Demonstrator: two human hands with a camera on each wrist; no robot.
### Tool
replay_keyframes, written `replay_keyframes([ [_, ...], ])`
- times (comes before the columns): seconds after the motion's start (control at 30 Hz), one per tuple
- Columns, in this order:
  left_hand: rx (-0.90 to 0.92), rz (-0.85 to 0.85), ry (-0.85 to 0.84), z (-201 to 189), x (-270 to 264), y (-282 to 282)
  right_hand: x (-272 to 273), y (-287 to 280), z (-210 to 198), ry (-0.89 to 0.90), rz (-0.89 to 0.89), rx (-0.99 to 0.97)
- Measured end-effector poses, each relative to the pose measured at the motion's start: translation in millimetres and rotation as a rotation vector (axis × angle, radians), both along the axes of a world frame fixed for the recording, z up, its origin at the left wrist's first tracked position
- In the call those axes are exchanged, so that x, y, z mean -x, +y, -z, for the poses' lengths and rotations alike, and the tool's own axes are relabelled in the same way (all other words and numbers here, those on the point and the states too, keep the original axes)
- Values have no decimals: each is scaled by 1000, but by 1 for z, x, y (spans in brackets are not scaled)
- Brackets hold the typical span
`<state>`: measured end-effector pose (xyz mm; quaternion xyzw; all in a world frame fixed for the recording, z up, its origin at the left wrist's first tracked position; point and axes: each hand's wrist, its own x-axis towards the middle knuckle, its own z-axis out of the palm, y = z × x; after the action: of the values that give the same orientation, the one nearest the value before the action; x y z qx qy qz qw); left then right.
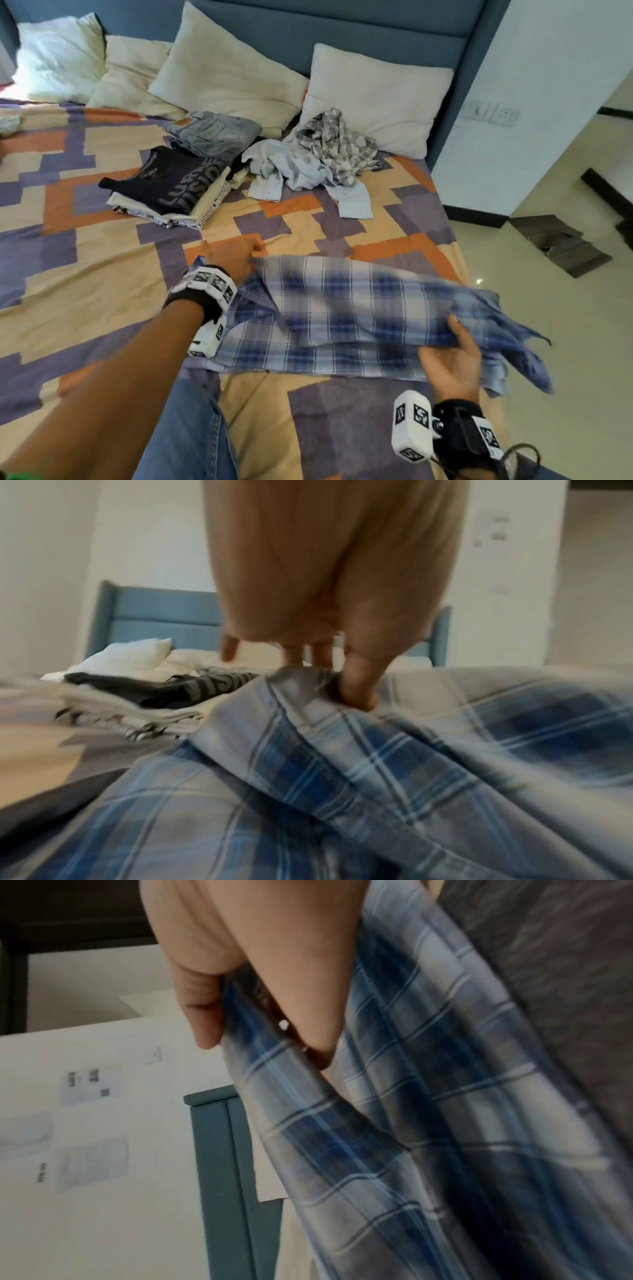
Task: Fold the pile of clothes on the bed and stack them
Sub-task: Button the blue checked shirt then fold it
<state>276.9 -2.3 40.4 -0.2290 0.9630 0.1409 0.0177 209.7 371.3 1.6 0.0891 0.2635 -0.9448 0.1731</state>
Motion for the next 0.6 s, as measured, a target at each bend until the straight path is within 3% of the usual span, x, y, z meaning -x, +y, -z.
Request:
replay_keyframes([
  [0.07,220,-112,-52,1,2,23,4,5,16,-136,-21,-21],
  [0.13,314,-114,70,8,3,49,11,10,24,-251,-33,-43],
  [0.2,326,66,216,19,-1,74,17,6,25,-243,-9,-164],
  [0.27,193,371,267,37,-1,99,26,7,19,-144,83,-386],
  [0.33,33,485,-16,50,-1,122,36,8,13,29,179,-564],
  [0.4,61,489,-212,64,0,131,43,14,5,163,181,-693],
  [0.6,104,499,-147,71,8,129,92,42,8,269,164,-883],
])
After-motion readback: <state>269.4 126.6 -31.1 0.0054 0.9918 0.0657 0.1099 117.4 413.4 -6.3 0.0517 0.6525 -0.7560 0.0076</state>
